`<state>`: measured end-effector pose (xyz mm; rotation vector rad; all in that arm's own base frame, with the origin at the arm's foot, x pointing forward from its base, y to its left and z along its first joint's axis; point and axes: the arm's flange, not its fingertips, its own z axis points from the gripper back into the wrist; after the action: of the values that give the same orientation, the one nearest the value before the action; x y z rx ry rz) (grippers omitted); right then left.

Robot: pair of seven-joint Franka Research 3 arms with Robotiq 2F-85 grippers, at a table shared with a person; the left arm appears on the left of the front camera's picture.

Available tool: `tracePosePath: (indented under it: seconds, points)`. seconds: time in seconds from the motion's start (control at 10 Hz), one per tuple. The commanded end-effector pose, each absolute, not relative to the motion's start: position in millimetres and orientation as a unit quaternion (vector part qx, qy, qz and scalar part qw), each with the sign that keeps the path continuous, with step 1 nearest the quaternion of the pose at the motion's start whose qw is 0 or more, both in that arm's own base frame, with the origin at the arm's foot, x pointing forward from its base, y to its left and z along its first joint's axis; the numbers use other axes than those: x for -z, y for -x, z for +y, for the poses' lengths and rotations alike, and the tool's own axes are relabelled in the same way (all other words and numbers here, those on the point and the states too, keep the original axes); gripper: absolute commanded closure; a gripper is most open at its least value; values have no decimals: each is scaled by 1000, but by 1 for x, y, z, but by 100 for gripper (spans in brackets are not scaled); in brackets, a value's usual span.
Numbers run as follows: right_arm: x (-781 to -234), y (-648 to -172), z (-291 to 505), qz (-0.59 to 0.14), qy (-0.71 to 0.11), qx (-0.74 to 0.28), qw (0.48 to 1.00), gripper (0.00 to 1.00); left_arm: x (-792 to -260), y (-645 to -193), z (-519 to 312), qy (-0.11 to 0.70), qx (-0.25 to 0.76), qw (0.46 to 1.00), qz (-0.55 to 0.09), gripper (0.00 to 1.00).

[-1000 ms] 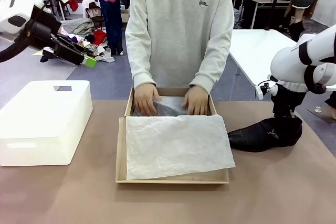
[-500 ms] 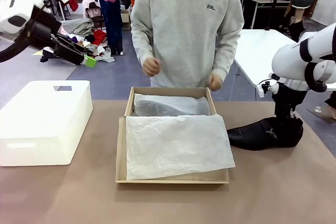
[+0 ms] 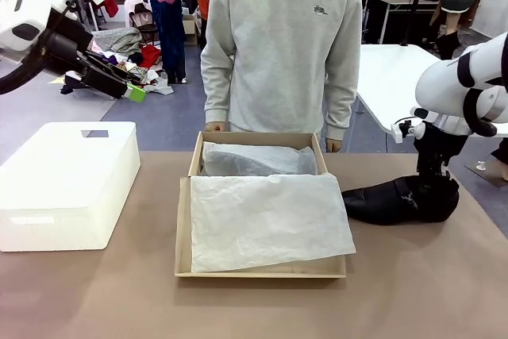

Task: Pack the shoes into the box.
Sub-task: Place the other shoe of the Shoes into the Shoes Box.

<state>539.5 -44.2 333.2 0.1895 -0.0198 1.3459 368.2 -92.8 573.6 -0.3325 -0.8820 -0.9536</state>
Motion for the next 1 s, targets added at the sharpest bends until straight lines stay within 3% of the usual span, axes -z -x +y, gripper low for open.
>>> tracePosePath:
  seconds: [0.0, 0.5, 0.9]
  points:
    - [-384, -537, -52, -20, -111, -607, 787, 100, -572, -369, -92, 160, 446, 778, -411, 0]
    - [-467, -531, -52, -21, -161, -443, 882, 100, -572, -369, -92, 160, 446, 778, -411, 0]
    - [-483, -530, -47, -34, -160, -401, 902, 100, -572, -369, -92, 160, 446, 778, -411, 0]
